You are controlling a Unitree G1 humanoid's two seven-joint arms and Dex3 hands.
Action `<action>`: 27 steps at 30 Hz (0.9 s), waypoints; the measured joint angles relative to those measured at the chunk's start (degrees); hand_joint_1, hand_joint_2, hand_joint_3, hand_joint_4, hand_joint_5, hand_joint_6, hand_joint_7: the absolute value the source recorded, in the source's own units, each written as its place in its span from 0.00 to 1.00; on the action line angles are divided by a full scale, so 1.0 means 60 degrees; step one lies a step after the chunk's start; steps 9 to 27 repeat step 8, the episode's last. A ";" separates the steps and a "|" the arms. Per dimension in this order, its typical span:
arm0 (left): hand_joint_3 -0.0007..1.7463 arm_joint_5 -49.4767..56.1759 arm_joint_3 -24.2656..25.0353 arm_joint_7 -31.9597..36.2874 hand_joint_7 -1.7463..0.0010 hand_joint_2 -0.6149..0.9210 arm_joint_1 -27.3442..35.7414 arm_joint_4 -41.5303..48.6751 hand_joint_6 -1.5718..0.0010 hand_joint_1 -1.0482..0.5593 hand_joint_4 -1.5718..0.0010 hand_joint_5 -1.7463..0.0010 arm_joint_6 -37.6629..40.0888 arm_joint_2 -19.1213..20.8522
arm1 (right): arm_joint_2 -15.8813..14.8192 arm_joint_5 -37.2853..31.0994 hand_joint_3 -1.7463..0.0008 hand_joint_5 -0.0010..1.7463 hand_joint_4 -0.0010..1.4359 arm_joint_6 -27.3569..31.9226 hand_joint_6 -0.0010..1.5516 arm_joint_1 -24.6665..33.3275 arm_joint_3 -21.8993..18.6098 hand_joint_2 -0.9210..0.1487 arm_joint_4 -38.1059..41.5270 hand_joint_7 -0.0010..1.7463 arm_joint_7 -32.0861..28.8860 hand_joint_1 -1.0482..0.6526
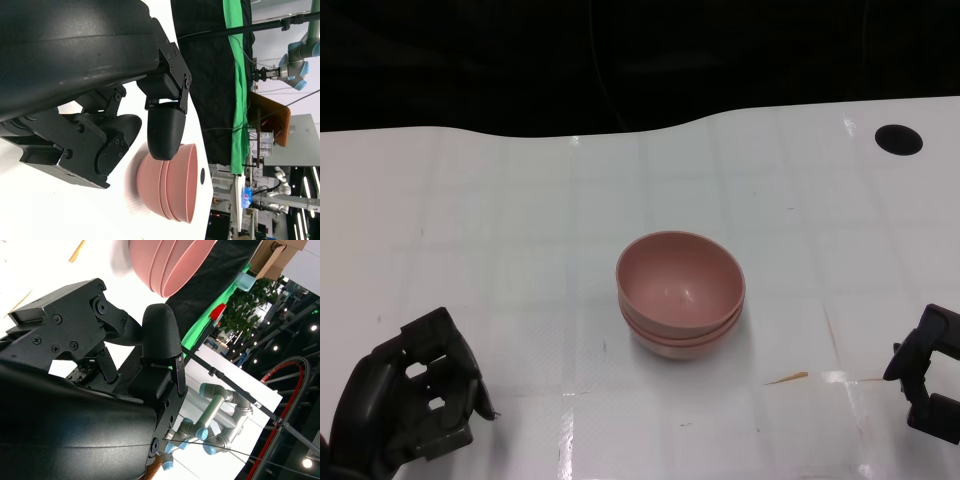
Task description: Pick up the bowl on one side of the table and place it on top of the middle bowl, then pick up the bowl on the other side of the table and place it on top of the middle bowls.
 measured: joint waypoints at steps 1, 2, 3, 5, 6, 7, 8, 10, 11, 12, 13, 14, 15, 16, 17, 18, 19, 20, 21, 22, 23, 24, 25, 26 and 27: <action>0.70 0.0000 0.0000 0.0000 0.06 0.80 -0.0001 0.0003 0.54 0.66 0.50 0.00 -0.0007 0.0000 | 0.0000 0.0000 0.37 0.97 0.60 0.0000 0.51 0.0000 0.0000 0.32 -0.0002 0.87 0.0000 0.55; 0.70 0.0000 0.0000 0.0000 0.06 0.80 0.0000 0.0003 0.54 0.66 0.50 0.00 -0.0009 -0.0001 | 0.0000 0.0000 0.37 0.97 0.59 0.0000 0.51 0.0001 0.0000 0.32 -0.0004 0.87 0.0000 0.55; 0.70 0.0000 0.0000 0.0000 0.06 0.80 0.0000 0.0002 0.54 0.67 0.50 0.00 -0.0010 -0.0002 | 0.0000 0.0000 0.37 0.97 0.59 0.0000 0.51 0.0003 0.0000 0.32 -0.0004 0.87 0.0000 0.55; 0.70 -0.0001 0.0000 -0.0001 0.06 0.80 0.0000 0.0003 0.54 0.66 0.50 0.00 -0.0015 -0.0004 | 0.0000 0.0000 0.37 0.97 0.59 -0.0001 0.51 0.0004 0.0000 0.32 -0.0004 0.87 0.0000 0.54; 0.70 -0.0001 -0.0001 -0.0001 0.06 0.80 -0.0001 0.0003 0.54 0.66 0.50 0.00 -0.0020 -0.0005 | 0.0000 0.0001 0.37 0.97 0.59 -0.0002 0.51 0.0004 0.0000 0.32 -0.0003 0.87 0.0000 0.55; 0.70 0.0000 -0.0001 0.0000 0.07 0.79 0.0000 0.0004 0.54 0.66 0.50 0.00 -0.0037 -0.0006 | 0.0000 0.0006 0.37 0.98 0.59 -0.0026 0.51 0.0004 0.0000 0.31 0.0007 0.87 0.0000 0.56; 0.70 -0.0001 0.0000 -0.0001 0.07 0.80 -0.0001 0.0005 0.55 0.66 0.50 0.00 -0.0050 -0.0007 | 0.0000 0.0011 0.37 0.98 0.59 -0.0066 0.51 0.0003 0.0000 0.32 0.0023 0.87 0.0000 0.57; 0.70 -0.0001 0.0000 -0.0001 0.07 0.80 -0.0001 0.0005 0.55 0.66 0.50 0.00 -0.0050 -0.0007 | 0.0000 0.0011 0.37 0.98 0.59 -0.0066 0.51 0.0003 0.0000 0.32 0.0023 0.87 0.0000 0.57; 0.70 -0.0001 0.0000 -0.0001 0.07 0.80 -0.0001 0.0005 0.55 0.66 0.50 0.00 -0.0050 -0.0007 | 0.0000 0.0011 0.37 0.98 0.59 -0.0066 0.51 0.0003 0.0000 0.32 0.0023 0.87 0.0000 0.57; 0.70 -0.0001 0.0000 -0.0001 0.07 0.80 -0.0001 0.0005 0.55 0.66 0.50 0.00 -0.0050 -0.0007 | 0.0000 0.0011 0.37 0.98 0.59 -0.0066 0.51 0.0003 0.0000 0.32 0.0023 0.87 0.0000 0.57; 0.70 -0.0001 0.0000 -0.0001 0.07 0.80 -0.0001 0.0005 0.55 0.66 0.50 0.00 -0.0050 -0.0007 | 0.0000 0.0011 0.37 0.98 0.59 -0.0066 0.51 0.0003 0.0000 0.32 0.0023 0.87 0.0000 0.57; 0.70 -0.0001 0.0000 -0.0001 0.07 0.80 -0.0001 0.0005 0.55 0.66 0.50 0.00 -0.0050 -0.0007 | 0.0000 0.0011 0.37 0.98 0.59 -0.0066 0.51 0.0003 0.0000 0.32 0.0023 0.87 0.0000 0.57; 0.70 -0.0001 0.0000 -0.0001 0.07 0.80 -0.0001 0.0005 0.55 0.66 0.50 0.00 -0.0050 -0.0007 | 0.0000 0.0011 0.37 0.98 0.59 -0.0066 0.51 0.0003 0.0000 0.32 0.0023 0.87 0.0000 0.57; 0.70 -0.0001 0.0000 -0.0001 0.07 0.80 -0.0001 0.0005 0.55 0.66 0.50 0.00 -0.0050 -0.0007 | 0.0000 0.0011 0.37 0.98 0.59 -0.0066 0.51 0.0003 0.0000 0.32 0.0023 0.87 0.0000 0.57; 0.70 -0.0001 0.0000 -0.0001 0.07 0.80 -0.0001 0.0005 0.55 0.66 0.50 0.00 -0.0050 -0.0007 | 0.0000 0.0011 0.37 0.98 0.59 -0.0066 0.51 0.0003 0.0000 0.32 0.0023 0.87 0.0000 0.57; 0.70 -0.0001 0.0000 -0.0001 0.07 0.80 -0.0001 0.0005 0.55 0.66 0.50 0.00 -0.0050 -0.0007 | 0.0000 0.0011 0.37 0.98 0.59 -0.0066 0.51 0.0003 0.0000 0.32 0.0023 0.87 0.0000 0.57; 0.70 -0.0001 0.0000 -0.0001 0.07 0.80 -0.0001 0.0005 0.55 0.66 0.50 0.00 -0.0050 -0.0007 | 0.0000 0.0011 0.37 0.98 0.59 -0.0066 0.51 0.0003 0.0000 0.32 0.0023 0.87 0.0000 0.57; 0.70 -0.0001 0.0000 -0.0001 0.07 0.80 -0.0001 0.0005 0.55 0.66 0.50 0.00 -0.0050 -0.0007 | 0.0000 0.0011 0.37 0.98 0.59 -0.0066 0.51 0.0003 0.0000 0.32 0.0023 0.87 0.0000 0.57; 0.70 -0.0001 0.0000 -0.0001 0.07 0.80 -0.0001 0.0005 0.55 0.66 0.50 0.00 -0.0050 -0.0007 | 0.0000 0.0011 0.37 0.98 0.59 -0.0066 0.51 0.0003 0.0000 0.32 0.0023 0.87 0.0000 0.57; 0.70 -0.0001 0.0000 -0.0001 0.07 0.80 -0.0001 0.0005 0.55 0.66 0.50 0.00 -0.0050 -0.0007 | 0.0000 0.0011 0.37 0.98 0.59 -0.0066 0.51 0.0003 0.0000 0.32 0.0023 0.87 0.0000 0.57; 0.70 -0.0001 0.0000 -0.0001 0.07 0.80 -0.0001 0.0005 0.55 0.66 0.50 0.00 -0.0050 -0.0007 | 0.0000 0.0011 0.37 0.98 0.59 -0.0066 0.51 0.0003 0.0000 0.32 0.0023 0.87 0.0000 0.57; 0.70 -0.0001 0.0000 -0.0001 0.07 0.80 -0.0001 0.0005 0.55 0.66 0.50 0.00 -0.0050 -0.0007 | 0.0000 0.0011 0.37 0.98 0.59 -0.0066 0.51 0.0003 0.0000 0.32 0.0023 0.87 0.0000 0.57; 0.70 -0.0001 0.0000 -0.0001 0.07 0.80 -0.0001 0.0005 0.55 0.66 0.50 0.00 -0.0050 -0.0007 | 0.0000 0.0011 0.37 0.98 0.59 -0.0066 0.51 0.0003 0.0000 0.32 0.0023 0.87 0.0000 0.57; 0.70 -0.0001 0.0000 -0.0001 0.07 0.80 -0.0001 0.0005 0.55 0.66 0.50 0.00 -0.0050 -0.0007 | 0.0000 0.0011 0.37 0.98 0.59 -0.0066 0.51 0.0003 0.0000 0.32 0.0023 0.87 0.0000 0.57; 0.70 -0.0001 0.0000 -0.0001 0.07 0.80 -0.0001 0.0005 0.55 0.66 0.50 0.00 -0.0050 -0.0007 | 0.0000 0.0011 0.37 0.98 0.59 -0.0066 0.51 0.0003 0.0000 0.32 0.0023 0.87 0.0000 0.57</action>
